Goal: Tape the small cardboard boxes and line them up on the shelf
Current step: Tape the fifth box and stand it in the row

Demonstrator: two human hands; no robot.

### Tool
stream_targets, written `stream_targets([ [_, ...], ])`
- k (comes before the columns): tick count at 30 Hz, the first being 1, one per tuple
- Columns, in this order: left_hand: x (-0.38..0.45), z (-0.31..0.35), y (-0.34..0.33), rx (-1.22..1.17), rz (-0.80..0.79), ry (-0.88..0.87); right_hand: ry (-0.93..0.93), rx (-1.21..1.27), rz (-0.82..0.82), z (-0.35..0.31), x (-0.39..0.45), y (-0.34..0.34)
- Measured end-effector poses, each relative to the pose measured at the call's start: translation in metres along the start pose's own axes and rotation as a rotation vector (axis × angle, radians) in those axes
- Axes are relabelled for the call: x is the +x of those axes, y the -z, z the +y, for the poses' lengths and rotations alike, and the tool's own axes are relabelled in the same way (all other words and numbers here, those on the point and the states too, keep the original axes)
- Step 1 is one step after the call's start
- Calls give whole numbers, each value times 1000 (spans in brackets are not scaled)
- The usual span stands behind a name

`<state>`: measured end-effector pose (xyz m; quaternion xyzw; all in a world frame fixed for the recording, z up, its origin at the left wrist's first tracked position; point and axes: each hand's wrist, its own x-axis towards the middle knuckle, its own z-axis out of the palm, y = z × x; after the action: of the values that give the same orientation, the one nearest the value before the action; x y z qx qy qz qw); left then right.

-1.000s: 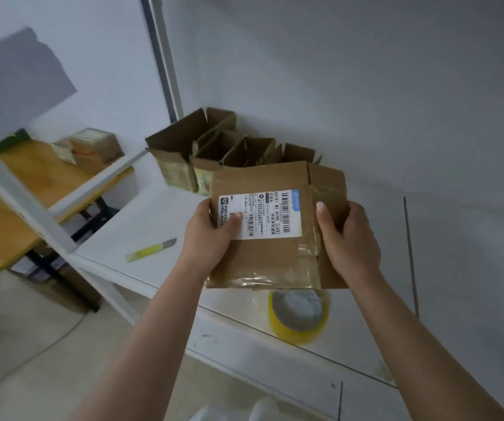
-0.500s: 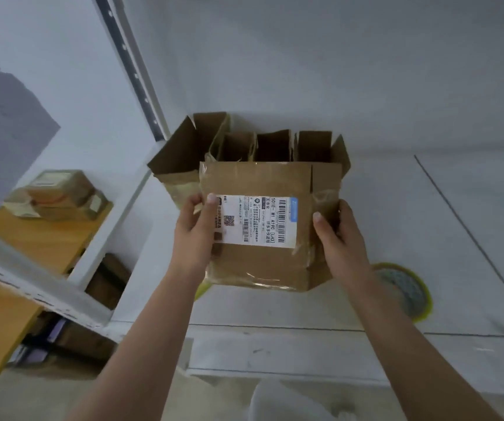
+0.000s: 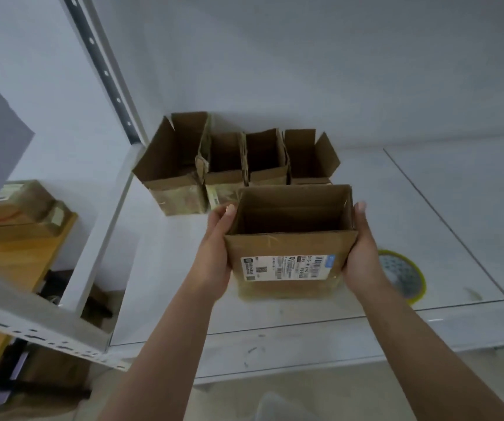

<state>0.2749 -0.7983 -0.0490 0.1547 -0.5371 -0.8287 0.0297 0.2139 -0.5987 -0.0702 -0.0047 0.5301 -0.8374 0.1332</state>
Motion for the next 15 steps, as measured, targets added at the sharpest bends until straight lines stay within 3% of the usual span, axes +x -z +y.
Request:
stream_targets([
  [6, 9, -2, 8, -36, -61, -13, 2, 14, -53, 3, 4, 4],
  [12, 16, -4, 8, -42, -62, -47, 187, -122, -170, 1, 6, 14],
  [15, 16, -6, 4, -33, -46, -92, 267, -207, -120, 2, 4, 14],
])
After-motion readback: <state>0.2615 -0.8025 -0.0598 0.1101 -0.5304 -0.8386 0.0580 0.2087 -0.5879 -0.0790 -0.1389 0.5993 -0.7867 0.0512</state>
